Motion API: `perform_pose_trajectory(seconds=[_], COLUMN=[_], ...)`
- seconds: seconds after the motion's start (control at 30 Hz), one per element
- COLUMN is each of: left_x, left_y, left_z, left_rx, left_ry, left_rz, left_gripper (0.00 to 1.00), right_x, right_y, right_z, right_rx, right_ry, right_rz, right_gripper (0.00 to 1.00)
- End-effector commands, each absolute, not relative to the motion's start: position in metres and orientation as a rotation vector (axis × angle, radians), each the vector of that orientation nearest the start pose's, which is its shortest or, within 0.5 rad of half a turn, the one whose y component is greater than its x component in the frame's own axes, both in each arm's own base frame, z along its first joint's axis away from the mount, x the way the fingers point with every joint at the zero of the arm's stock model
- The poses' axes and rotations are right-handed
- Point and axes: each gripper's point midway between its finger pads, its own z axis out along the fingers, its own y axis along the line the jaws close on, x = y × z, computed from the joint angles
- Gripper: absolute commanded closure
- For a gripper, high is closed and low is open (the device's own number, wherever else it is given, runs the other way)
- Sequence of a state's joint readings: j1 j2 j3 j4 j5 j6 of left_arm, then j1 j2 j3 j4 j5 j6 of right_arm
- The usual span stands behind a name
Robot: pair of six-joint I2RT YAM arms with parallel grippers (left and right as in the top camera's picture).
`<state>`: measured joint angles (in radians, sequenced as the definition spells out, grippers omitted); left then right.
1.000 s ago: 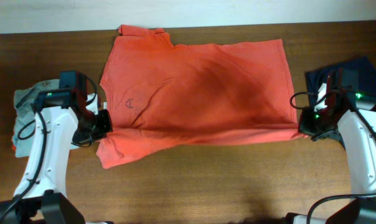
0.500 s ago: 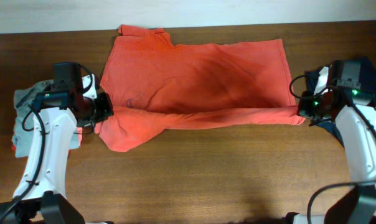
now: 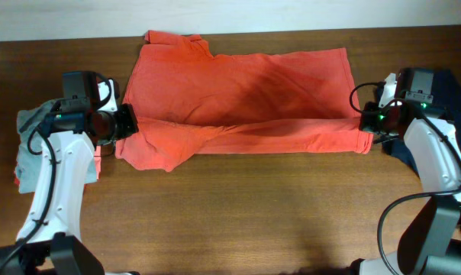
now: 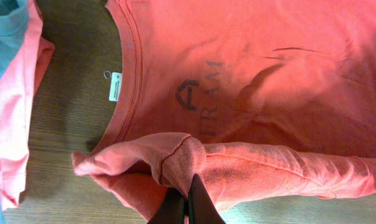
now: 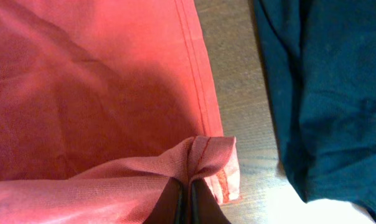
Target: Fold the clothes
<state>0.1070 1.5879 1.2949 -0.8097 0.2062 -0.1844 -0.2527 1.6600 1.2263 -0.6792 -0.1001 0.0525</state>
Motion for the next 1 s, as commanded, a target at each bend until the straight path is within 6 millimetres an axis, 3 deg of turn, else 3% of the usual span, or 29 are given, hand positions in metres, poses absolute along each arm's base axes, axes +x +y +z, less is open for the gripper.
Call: perform_pose_trajectory(seconds=[0.0,0.43,0.57,0.6,0.67,0.7,0.73,0.8,0.97], left_x=[0.392,0.413,0.416,0.418,0.422,0.423,0.425,0.425,0.415], left_y=[0.009,0.011,0.012,0.012,0.013,0.013,0.013,0.013,0.012], left_z=[0.132,0.099,0.095,0.094,0.096,0.096,0.097,0.097,0.092], left_rx=[-0.351,-0.356,-0.356,-0.355,-0.350,-0.348,-0.346,-0.345,-0.359], left_ry=[2.681,2.696,2.696,2.691,2.675,2.668,2.661,2.659,2.707], left_rz=[-0.299,-0.300,-0.299,-0.299,-0.298,-0.298,-0.298,-0.297,-0.300], left_gripper=[1.00,1.00,0.98,0.91,0.64,0.45,0.35,0.31,0.30], right_x=[0.396,0.416,0.424,0.426,0.430,0.431,0.431,0.429,0.417], right_y=[-0.079,-0.070,-0.062,-0.061,-0.061,-0.061,-0.062,-0.066,-0.068], right_z=[0.103,0.086,0.080,0.078,0.077,0.076,0.076,0.075,0.069], right_rx=[0.366,0.321,0.289,0.285,0.280,0.280,0.282,0.298,0.314], right_ry=[2.648,2.630,2.627,2.624,2.615,2.614,2.614,2.620,2.672], right_rz=[0.122,0.142,0.147,0.142,0.141,0.139,0.133,0.099,0.077], right_gripper=[0.96,0.95,0.90,0.81,0.69,0.61,0.48,0.39,0.38])
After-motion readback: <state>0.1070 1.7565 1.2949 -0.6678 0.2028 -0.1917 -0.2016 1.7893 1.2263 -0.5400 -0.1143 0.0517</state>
